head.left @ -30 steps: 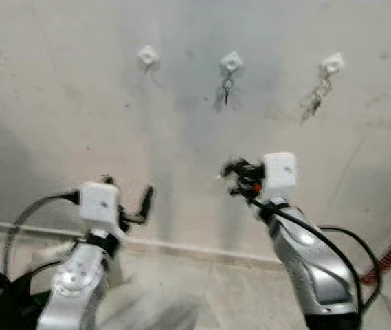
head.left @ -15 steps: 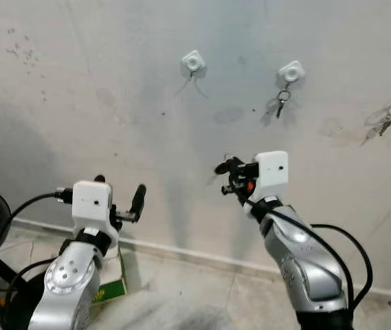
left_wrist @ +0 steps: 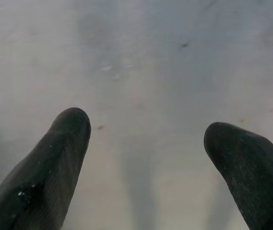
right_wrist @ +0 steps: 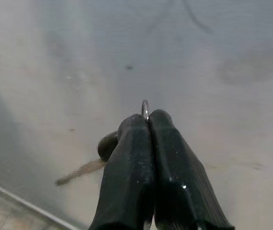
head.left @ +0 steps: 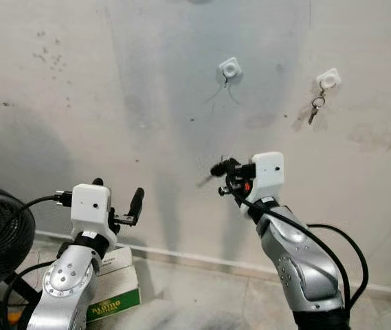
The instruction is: Hang keys on a hook
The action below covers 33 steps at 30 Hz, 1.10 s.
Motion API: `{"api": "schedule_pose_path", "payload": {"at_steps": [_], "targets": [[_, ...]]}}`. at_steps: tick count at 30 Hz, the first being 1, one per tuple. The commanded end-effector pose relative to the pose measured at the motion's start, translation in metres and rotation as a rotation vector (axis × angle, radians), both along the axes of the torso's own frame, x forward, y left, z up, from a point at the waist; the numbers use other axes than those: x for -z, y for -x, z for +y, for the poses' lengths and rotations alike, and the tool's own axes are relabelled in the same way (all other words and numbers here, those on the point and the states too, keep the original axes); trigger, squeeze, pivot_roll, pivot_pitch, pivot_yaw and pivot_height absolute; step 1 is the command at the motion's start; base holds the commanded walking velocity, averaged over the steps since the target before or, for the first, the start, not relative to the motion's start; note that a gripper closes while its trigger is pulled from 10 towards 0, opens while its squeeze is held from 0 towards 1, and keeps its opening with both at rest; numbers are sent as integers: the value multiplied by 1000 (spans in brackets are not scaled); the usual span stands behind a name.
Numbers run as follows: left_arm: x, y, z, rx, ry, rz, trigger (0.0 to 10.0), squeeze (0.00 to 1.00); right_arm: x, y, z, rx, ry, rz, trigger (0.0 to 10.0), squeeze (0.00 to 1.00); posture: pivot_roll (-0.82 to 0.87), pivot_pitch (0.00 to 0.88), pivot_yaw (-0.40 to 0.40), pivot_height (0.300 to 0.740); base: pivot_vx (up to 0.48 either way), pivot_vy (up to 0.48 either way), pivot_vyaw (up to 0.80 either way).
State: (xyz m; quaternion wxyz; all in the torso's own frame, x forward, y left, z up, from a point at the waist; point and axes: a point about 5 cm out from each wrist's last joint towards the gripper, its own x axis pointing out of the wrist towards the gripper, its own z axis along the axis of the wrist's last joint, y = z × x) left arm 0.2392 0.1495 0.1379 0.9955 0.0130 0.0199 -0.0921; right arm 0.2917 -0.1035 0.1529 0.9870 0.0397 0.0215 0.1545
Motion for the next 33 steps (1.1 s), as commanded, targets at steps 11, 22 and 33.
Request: {"api": "schedule_pose_path", "payload": {"at_steps": [11, 22, 33], "targets": [[-5, -1, 3, 13, -16, -39, 10000, 0, -8, -3, 3, -8, -5, -39, 10000, 0, 149, 0, 11, 740, 0, 0, 0], [-4, 0, 1, 20, -9, -39, 10000, 0, -9, -3, 3, -8, -1, -44, 10000, 0, 143, 0, 9, 740, 221, 0, 0], [-4, 0, 0, 27, -6, -37, 10000, 0, -10, -3, 4, -10, -1, -45, 10000, 0, 143, 0, 10, 740, 308, 0, 0]]}}
